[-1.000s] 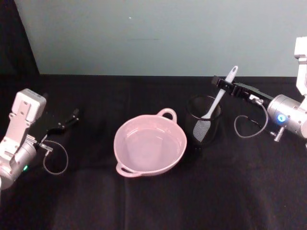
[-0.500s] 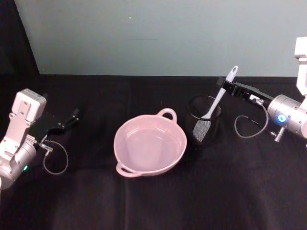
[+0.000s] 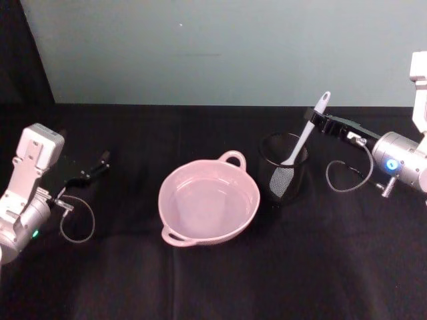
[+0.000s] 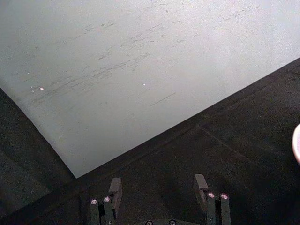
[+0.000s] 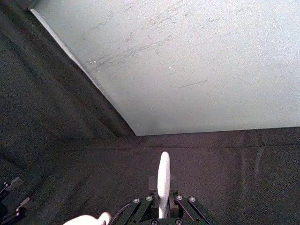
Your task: Use the one hand to pick up the spoon and stir the clear water in the bowl.
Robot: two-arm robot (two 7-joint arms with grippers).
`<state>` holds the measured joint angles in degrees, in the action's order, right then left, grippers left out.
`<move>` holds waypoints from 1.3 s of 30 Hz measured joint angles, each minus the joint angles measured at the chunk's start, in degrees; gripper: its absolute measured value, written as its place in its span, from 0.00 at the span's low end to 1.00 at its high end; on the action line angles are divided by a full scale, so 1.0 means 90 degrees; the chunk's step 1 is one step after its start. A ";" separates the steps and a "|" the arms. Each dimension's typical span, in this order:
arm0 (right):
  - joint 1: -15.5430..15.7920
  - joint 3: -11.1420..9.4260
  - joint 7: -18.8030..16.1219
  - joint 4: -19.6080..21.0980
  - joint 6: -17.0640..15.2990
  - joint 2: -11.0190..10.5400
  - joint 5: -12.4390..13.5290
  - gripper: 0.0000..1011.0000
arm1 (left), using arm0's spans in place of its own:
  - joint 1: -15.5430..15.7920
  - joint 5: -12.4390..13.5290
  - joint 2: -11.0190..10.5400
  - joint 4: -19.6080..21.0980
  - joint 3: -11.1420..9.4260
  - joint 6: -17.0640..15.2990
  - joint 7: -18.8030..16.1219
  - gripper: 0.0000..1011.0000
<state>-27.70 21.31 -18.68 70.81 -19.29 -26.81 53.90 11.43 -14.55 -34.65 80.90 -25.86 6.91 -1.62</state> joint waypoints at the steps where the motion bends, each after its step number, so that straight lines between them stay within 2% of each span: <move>1: 0.0000 0.0000 0.0000 0.0000 0.0000 0.0000 0.0000 0.11 | 0.0000 0.0000 0.0000 0.0000 0.0000 0.0000 0.0000 1.00; 5: 0.0025 0.0019 -0.0019 0.0053 0.0060 -0.0036 -0.0014 0.11 | 0.0000 0.0000 0.0000 0.0000 0.0000 0.0000 0.0000 1.00; 15: 0.0245 0.0047 -0.0117 0.0866 0.0437 -0.0413 -0.0150 0.11 | 0.0000 0.0000 0.0000 0.0000 0.0000 0.0000 0.0000 1.00; 17: 0.0294 0.0032 -0.0163 0.1164 0.0622 -0.0547 -0.0262 0.11 | 0.0000 0.0000 0.0000 0.0000 0.0000 0.0000 0.0000 1.00; 20: 0.0299 0.0012 -0.0196 0.1358 0.0723 -0.0636 -0.0342 0.11 | 0.0000 0.0000 0.0000 0.0000 0.0000 0.0000 0.0000 1.00; 25: 0.0164 -0.0021 -0.0316 0.1698 0.0757 -0.0804 -0.0452 0.11 | 0.0000 0.0000 0.0000 0.0000 0.0000 0.0000 0.0000 1.00; 31: -0.0011 -0.0031 -0.0614 0.2002 0.0661 -0.0996 -0.0412 0.11 | 0.0000 0.0000 0.0000 0.0000 0.0000 0.0000 0.0000 1.00; 38: -0.0212 0.0184 -0.0876 0.2310 0.0602 -0.1074 -0.0376 0.11 | 0.0000 0.0000 0.0000 0.0000 0.0000 0.0000 0.0000 1.00; 39: -0.0260 0.0292 -0.0949 0.2349 0.0602 -0.1067 -0.0392 0.11 | 0.0000 0.0000 0.0000 0.0000 0.0000 0.0000 0.0000 1.00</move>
<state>-30.04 23.94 -27.22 91.95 -13.87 -36.41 50.37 11.43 -14.55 -34.65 80.90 -25.86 6.90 -1.62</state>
